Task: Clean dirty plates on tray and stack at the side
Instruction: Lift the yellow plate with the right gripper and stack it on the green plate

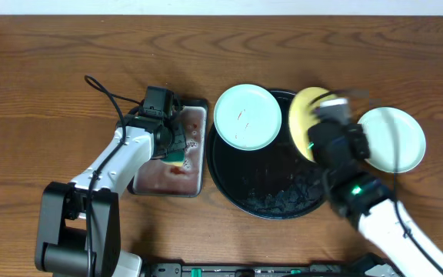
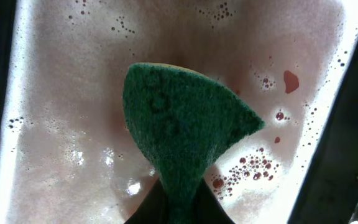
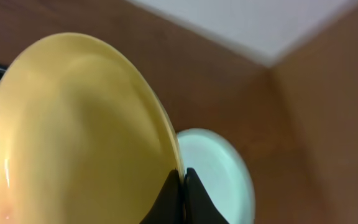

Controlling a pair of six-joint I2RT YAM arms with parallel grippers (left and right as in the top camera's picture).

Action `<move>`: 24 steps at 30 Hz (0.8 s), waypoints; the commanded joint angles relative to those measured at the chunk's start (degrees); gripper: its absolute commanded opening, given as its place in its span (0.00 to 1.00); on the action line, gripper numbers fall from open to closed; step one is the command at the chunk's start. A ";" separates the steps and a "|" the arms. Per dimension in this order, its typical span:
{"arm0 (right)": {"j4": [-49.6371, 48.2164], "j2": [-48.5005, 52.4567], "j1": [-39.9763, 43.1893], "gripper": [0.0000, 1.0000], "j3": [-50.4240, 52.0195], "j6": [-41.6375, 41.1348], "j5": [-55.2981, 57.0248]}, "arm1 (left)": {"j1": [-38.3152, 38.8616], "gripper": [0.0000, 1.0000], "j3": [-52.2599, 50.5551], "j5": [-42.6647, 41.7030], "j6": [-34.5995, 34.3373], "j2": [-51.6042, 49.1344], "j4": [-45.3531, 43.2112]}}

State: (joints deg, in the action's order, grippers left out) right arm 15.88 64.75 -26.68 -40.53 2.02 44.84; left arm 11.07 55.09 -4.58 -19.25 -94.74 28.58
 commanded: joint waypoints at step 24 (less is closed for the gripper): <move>2.51 9.20 55.19 0.01 -0.94 -33.73 -34.80 | -0.13 0.07 -0.50 -0.17 1.66 -0.42 0.33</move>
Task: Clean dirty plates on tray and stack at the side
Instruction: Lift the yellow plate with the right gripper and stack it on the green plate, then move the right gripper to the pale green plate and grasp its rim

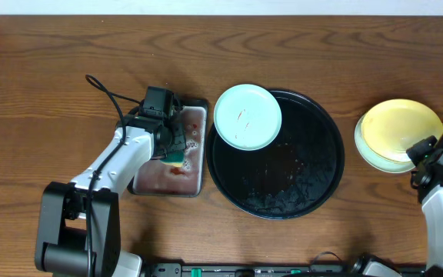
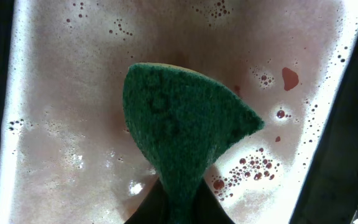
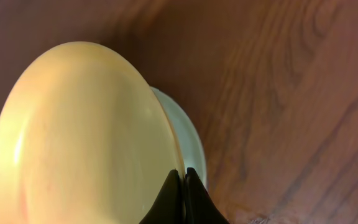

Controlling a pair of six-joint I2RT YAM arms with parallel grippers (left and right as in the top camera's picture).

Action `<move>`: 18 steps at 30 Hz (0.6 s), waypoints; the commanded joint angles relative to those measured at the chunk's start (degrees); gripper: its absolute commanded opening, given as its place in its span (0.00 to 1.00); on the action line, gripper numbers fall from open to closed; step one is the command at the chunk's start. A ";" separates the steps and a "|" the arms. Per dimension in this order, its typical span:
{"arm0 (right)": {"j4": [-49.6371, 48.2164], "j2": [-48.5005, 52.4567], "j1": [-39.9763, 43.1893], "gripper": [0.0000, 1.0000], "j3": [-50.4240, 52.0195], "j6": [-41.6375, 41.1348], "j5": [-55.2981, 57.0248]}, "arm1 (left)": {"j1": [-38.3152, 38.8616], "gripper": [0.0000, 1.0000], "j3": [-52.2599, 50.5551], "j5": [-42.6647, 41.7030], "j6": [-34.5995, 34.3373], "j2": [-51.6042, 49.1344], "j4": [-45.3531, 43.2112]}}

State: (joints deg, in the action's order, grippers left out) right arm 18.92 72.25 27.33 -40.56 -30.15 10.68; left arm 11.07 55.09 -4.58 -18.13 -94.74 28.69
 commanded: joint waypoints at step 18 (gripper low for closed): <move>-12.85 2.97 -11.08 0.70 -1.16 16.81 -35.43 | -0.13 0.08 -0.50 -0.17 0.52 -0.42 0.22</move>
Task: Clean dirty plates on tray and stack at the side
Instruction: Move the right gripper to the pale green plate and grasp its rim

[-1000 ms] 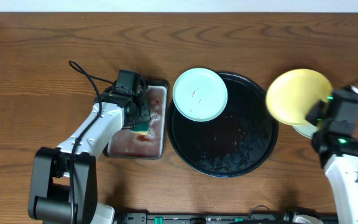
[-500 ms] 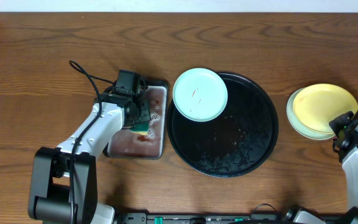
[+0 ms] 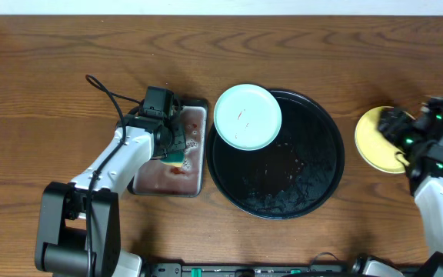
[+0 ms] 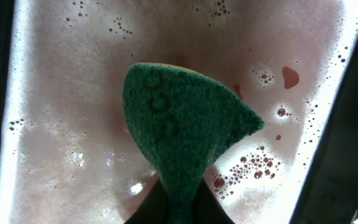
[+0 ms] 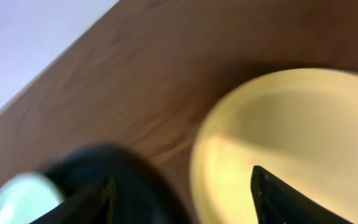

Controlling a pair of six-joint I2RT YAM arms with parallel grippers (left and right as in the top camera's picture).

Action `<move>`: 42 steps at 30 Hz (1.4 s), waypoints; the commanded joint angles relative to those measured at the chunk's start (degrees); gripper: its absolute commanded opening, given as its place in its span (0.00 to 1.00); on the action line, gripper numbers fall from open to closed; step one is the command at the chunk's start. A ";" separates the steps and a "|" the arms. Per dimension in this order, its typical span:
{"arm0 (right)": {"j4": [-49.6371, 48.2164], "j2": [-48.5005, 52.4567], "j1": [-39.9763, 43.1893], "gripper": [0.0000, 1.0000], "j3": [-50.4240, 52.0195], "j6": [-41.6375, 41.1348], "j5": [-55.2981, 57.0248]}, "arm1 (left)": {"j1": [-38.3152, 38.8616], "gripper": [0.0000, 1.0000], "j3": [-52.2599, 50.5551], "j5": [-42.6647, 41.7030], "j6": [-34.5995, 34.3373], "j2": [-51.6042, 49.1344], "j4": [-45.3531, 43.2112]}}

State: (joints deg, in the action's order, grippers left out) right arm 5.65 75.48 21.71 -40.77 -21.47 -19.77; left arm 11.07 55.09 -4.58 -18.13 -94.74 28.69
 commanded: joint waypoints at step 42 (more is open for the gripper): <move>14.64 24.11 -34.34 0.72 -20.09 22.34 1.33 | -0.13 0.07 -0.50 -0.17 0.52 -0.42 0.42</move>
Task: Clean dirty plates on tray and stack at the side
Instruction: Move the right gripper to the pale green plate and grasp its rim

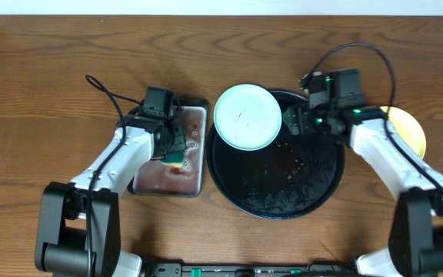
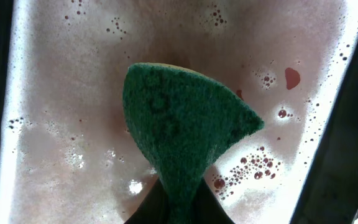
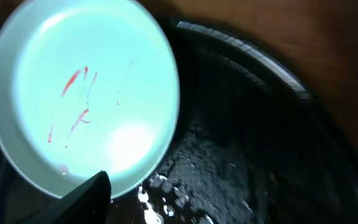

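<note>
A pale mint plate smeared with red rests on the left rim of the round black tray. My right gripper hovers open over the tray just right of that plate, holding nothing. At the far right a yellow plate lies on the table, partly hidden by my right arm. My left gripper is shut on a green sponge, held in the basin of reddish soapy water.
The black basin stands directly left of the tray. Wet crumbs and water streaks lie on the tray floor. A black cable loops over the table behind my left arm.
My right gripper was open over the yellow plate at the far right; now it is over the tray beside the mint plate. The left gripper and sponge have not moved.
My right gripper first held the yellow plate on edge above the tray's right side. Then it had the plate on a mint plate at the far right. It then stood open with the plate left there, and now it is at the tray. The left stayed in the basin.
</note>
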Controlling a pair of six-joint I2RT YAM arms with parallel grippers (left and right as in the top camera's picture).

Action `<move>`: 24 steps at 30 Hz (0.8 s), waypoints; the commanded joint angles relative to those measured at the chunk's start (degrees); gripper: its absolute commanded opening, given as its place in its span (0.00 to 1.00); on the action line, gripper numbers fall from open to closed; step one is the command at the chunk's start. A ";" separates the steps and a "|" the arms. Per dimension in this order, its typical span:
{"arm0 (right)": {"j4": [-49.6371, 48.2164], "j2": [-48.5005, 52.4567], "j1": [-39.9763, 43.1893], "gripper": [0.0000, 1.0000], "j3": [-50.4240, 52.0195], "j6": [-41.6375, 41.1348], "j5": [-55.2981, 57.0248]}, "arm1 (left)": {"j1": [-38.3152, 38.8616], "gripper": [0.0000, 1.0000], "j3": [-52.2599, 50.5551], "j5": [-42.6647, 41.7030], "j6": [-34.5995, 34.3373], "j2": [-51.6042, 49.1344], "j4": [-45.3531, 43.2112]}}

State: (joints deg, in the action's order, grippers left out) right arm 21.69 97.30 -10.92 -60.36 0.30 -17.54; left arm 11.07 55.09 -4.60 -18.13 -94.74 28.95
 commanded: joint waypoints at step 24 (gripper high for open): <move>-9.40 10.64 -7.67 0.28 -0.26 -10.64 8.63 | -0.13 0.07 -0.50 -0.15 0.52 -0.42 0.57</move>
State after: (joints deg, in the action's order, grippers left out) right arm 11.75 107.22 -18.20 -60.36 -7.62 -12.67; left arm 11.07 55.09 -4.58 -18.13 -94.74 29.32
